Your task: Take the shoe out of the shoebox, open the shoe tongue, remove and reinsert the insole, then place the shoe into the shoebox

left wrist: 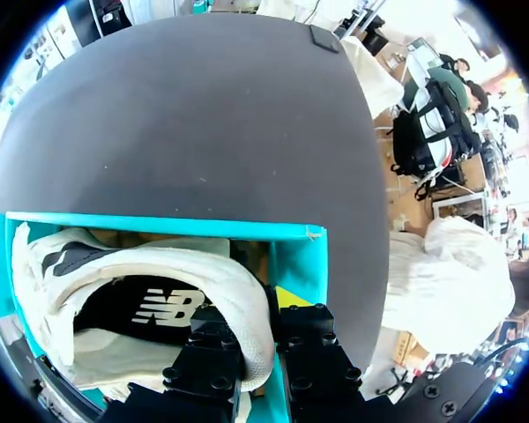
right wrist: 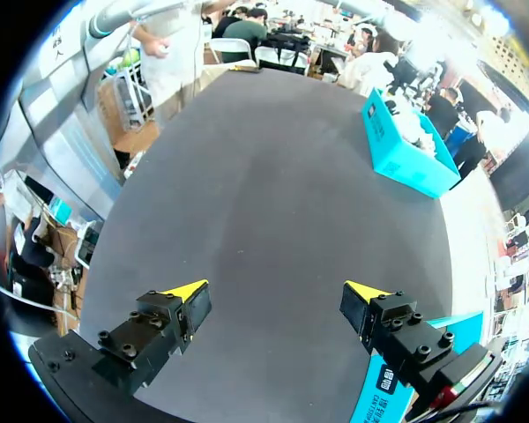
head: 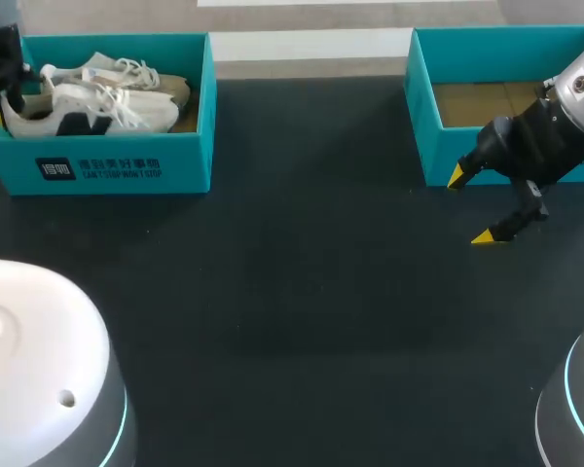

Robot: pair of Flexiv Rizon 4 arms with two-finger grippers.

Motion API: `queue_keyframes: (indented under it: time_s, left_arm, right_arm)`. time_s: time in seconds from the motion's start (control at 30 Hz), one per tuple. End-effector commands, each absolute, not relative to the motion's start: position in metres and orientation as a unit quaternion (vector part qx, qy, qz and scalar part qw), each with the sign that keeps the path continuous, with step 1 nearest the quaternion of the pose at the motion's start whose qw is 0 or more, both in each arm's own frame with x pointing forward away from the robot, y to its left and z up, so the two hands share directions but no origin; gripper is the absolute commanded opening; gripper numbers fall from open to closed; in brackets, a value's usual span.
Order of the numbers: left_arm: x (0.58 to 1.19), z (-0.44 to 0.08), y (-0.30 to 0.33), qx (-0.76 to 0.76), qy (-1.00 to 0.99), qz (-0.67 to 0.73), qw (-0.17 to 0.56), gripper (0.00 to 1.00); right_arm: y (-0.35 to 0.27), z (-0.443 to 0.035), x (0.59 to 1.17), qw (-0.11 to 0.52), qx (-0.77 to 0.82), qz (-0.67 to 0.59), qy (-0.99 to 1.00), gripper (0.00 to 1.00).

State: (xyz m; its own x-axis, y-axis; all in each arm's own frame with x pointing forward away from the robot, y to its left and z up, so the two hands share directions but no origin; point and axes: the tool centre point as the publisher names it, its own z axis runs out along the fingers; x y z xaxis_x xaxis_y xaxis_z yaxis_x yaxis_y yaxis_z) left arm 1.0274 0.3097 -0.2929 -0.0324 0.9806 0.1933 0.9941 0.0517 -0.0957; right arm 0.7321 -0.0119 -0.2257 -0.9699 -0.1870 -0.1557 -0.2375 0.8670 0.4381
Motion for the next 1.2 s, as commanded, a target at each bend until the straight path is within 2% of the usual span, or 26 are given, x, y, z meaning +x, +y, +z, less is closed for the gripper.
queue_keyframes:
  time_s: [0.03, 0.53, 1.2]
  left_arm:
    - [1.030, -0.261, 0.307, -0.686, -0.719, -0.030, 0.106, 0.00]
    - [1.022, -0.182, 0.307, -0.681, -0.727, -0.054, 0.074, 0.00]
    - [1.022, -0.182, 0.307, -0.681, -0.727, -0.054, 0.074, 0.00]
  right_arm:
    - [-0.011, -0.227, 0.732, 0.054, -0.109, 0.232, 0.965, 1.00]
    - [-0.011, -0.227, 0.732, 0.054, -0.109, 0.232, 0.965, 1.00]
    - [-0.011, -0.227, 0.732, 0.054, -0.109, 0.232, 0.965, 1.00]
